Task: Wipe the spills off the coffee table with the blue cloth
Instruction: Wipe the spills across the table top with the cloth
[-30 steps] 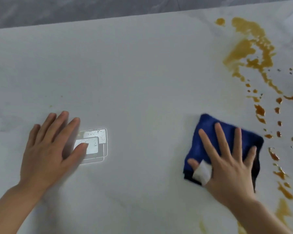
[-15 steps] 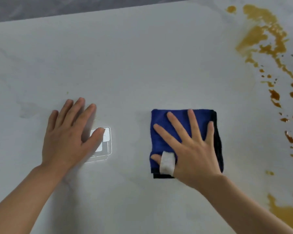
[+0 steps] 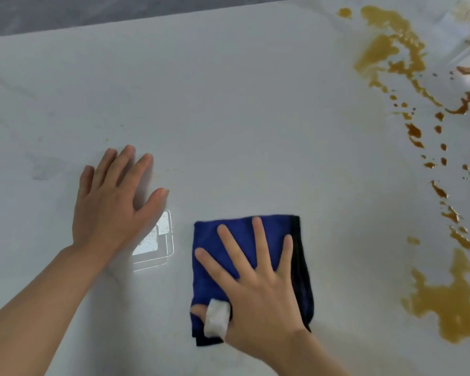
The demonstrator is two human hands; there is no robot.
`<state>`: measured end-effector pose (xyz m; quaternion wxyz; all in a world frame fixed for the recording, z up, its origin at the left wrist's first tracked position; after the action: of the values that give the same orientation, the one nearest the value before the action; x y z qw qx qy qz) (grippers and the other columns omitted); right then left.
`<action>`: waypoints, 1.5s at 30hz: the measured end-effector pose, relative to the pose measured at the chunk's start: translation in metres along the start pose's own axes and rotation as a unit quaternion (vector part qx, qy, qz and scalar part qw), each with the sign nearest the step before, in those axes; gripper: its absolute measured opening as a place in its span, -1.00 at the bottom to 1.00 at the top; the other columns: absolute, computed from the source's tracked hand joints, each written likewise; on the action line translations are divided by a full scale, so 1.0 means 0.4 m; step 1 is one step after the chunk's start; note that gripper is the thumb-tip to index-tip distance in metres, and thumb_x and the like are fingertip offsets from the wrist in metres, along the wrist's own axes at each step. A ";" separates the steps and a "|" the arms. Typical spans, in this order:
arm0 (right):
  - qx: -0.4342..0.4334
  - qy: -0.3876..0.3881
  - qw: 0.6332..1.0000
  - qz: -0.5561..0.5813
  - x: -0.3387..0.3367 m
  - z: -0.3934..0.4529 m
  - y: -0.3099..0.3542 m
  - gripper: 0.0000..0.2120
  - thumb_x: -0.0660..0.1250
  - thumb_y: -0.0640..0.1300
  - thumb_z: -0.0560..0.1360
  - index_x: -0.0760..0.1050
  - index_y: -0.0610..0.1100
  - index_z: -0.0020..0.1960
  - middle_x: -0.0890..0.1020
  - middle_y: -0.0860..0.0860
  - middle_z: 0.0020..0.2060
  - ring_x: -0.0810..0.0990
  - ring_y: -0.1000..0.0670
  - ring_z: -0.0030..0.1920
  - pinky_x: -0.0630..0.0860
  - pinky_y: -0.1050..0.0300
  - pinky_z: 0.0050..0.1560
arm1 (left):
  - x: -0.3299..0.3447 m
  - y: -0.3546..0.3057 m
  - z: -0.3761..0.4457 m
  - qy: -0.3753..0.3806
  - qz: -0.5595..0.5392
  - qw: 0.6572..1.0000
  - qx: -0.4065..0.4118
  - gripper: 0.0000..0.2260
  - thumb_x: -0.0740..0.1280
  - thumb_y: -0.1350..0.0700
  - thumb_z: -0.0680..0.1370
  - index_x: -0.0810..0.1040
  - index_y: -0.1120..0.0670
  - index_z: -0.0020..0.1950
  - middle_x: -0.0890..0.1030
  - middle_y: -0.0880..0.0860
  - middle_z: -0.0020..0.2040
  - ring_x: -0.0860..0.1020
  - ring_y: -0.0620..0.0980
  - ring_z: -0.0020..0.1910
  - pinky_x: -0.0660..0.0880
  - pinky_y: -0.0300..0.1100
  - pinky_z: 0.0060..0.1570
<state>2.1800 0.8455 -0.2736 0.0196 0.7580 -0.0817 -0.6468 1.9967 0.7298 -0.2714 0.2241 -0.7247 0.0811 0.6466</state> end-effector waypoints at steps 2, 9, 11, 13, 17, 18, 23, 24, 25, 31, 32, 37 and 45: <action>0.022 -0.010 1.000 -0.007 -0.017 0.072 -0.029 -0.35 0.01 0.42 0.40 0.24 0.19 0.43 0.26 0.01 0.47 0.13 -0.34 0.45 0.02 -0.55 0.23 | 0.000 -0.001 0.000 -0.001 0.002 1.000 0.005 -0.38 -0.03 -0.31 0.44 0.22 -0.11 0.46 0.14 -0.04 0.53 0.00 -0.04 0.52 -0.07 0.02 0.47; 0.148 -0.003 0.989 -0.005 -0.030 0.008 -0.214 -0.31 -0.03 0.40 0.41 0.15 0.15 0.47 0.16 0.00 0.50 0.03 -0.32 0.48 0.02 -0.52 0.28 | 0.000 0.003 0.006 -0.005 -0.004 1.000 -0.003 -0.37 -0.03 -0.33 0.43 0.21 -0.14 0.46 0.12 -0.08 0.53 -0.03 -0.07 0.52 -0.11 -0.03 0.47; 0.144 0.017 0.989 0.015 -0.010 -0.082 -0.184 -0.28 0.04 0.41 0.39 0.20 0.12 0.46 0.20 -0.05 0.49 0.07 -0.35 0.46 0.07 -0.55 0.25 | 0.001 0.001 0.006 -0.003 -0.009 1.000 -0.001 -0.37 -0.03 -0.33 0.42 0.21 -0.14 0.46 0.12 -0.08 0.53 -0.02 -0.07 0.52 -0.11 -0.02 0.48; 0.101 0.043 0.994 0.020 0.019 -0.152 -0.115 -0.27 0.04 0.45 0.37 0.23 0.13 0.44 0.24 -0.06 0.47 0.11 -0.36 0.44 0.10 -0.54 0.24 | 0.001 0.002 0.003 -0.003 -0.012 1.000 -0.004 -0.37 -0.04 -0.33 0.43 0.21 -0.14 0.46 0.12 -0.08 0.53 -0.03 -0.08 0.52 -0.11 -0.02 0.48; 0.052 0.031 0.998 0.013 0.017 -0.123 -0.094 -0.32 0.04 0.45 0.38 0.24 0.17 0.41 0.30 -0.02 0.45 0.15 -0.35 0.42 0.13 -0.54 0.23 | 0.000 -0.001 0.001 -0.001 -0.009 1.000 -0.008 -0.36 -0.06 -0.35 0.42 0.20 -0.16 0.46 0.10 -0.10 0.54 -0.06 -0.11 0.52 -0.14 -0.04 0.48; 0.064 0.015 0.998 0.013 0.003 -0.094 -0.119 -0.34 0.03 0.43 0.40 0.25 0.18 0.41 0.31 -0.01 0.44 0.18 -0.35 0.43 0.16 -0.55 0.23 | -0.001 0.000 0.000 -0.001 -0.009 1.000 -0.010 -0.35 -0.06 -0.35 0.42 0.19 -0.16 0.47 0.09 -0.10 0.54 -0.07 -0.12 0.52 -0.14 -0.05 0.48; 0.236 0.000 0.972 0.010 -0.044 -0.029 -0.393 -0.33 -0.30 0.54 0.34 -0.37 0.37 0.37 -0.21 0.16 0.50 -0.29 -0.16 0.50 -0.17 -0.43 0.38 | -0.003 -0.005 0.002 0.003 -0.007 1.000 -0.001 -0.34 -0.07 -0.35 0.41 0.19 -0.15 0.47 0.09 -0.09 0.54 -0.06 -0.11 0.52 -0.15 -0.06 0.48; 0.257 0.006 0.966 0.005 -0.040 -0.048 -0.434 -0.32 -0.35 0.55 0.30 -0.43 0.37 0.34 -0.28 0.19 0.48 -0.35 -0.12 0.48 -0.21 -0.40 0.39 | -0.004 -0.004 0.003 0.002 -0.007 1.000 -0.001 -0.34 -0.07 -0.35 0.41 0.19 -0.14 0.47 0.09 -0.09 0.54 -0.06 -0.11 0.52 -0.14 -0.05 0.48; 0.275 0.013 0.961 0.002 -0.037 -0.077 -0.457 -0.31 -0.39 0.56 0.28 -0.44 0.36 0.34 -0.32 0.21 0.46 -0.38 -0.09 0.47 -0.22 -0.38 0.40 | -0.005 -0.003 0.004 0.000 -0.007 1.000 -0.001 -0.34 -0.07 -0.35 0.41 0.19 -0.14 0.47 0.10 -0.08 0.54 -0.05 -0.10 0.52 -0.13 -0.04 0.48; 0.272 0.068 0.959 0.036 0.012 -0.237 -0.319 -0.19 -0.32 0.51 0.36 -0.07 0.17 0.51 -0.05 0.04 0.51 -0.16 -0.29 0.48 -0.04 -0.54 0.29 | -0.008 -0.006 0.000 0.004 -0.003 1.000 0.006 -0.32 -0.07 -0.34 0.40 0.22 -0.11 0.47 0.12 -0.05 0.54 -0.02 -0.04 0.52 -0.10 -0.01 0.47; 0.246 0.070 0.966 0.039 0.013 -0.237 -0.276 -0.21 -0.25 0.48 0.41 0.08 0.09 0.50 0.11 -0.04 0.49 -0.01 -0.35 0.46 0.05 -0.58 0.23 | -0.007 -0.009 0.001 0.005 -0.003 1.000 0.007 -0.32 -0.07 -0.34 0.40 0.22 -0.11 0.47 0.12 -0.05 0.54 -0.02 -0.04 0.52 -0.10 -0.01 0.47; 0.125 0.018 0.992 -0.016 0.005 -0.162 -0.152 -0.30 -0.02 0.44 0.39 0.22 0.11 0.42 0.27 -0.08 0.46 0.14 -0.39 0.42 0.16 -0.59 0.17 | -0.002 -0.007 -0.002 -0.002 -0.002 1.000 0.014 -0.33 -0.06 -0.34 0.41 0.22 -0.10 0.47 0.12 -0.04 0.53 -0.02 -0.03 0.52 -0.10 0.00 0.46; 0.162 0.001 0.987 -0.015 -0.009 -0.141 -0.203 -0.33 -0.06 0.39 0.44 0.21 0.11 0.45 0.27 -0.05 0.46 0.14 -0.34 0.44 0.14 -0.53 0.23 | 0.000 0.001 0.006 -0.007 0.008 1.000 0.028 -0.34 -0.05 -0.33 0.42 0.21 -0.09 0.47 0.13 -0.02 0.53 0.00 0.00 0.52 -0.08 0.02 0.45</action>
<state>2.2429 0.9218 -0.2717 -0.1132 0.7528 -0.1736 -0.6248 1.9944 0.7305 -0.2718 0.2399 -0.7130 0.1036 0.6506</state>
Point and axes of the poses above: each hand's wrist, its own z-axis towards the middle knuckle, its own x-axis out of the palm, y = z × x, the point moved 9 cm from there along z, towards the middle knuckle
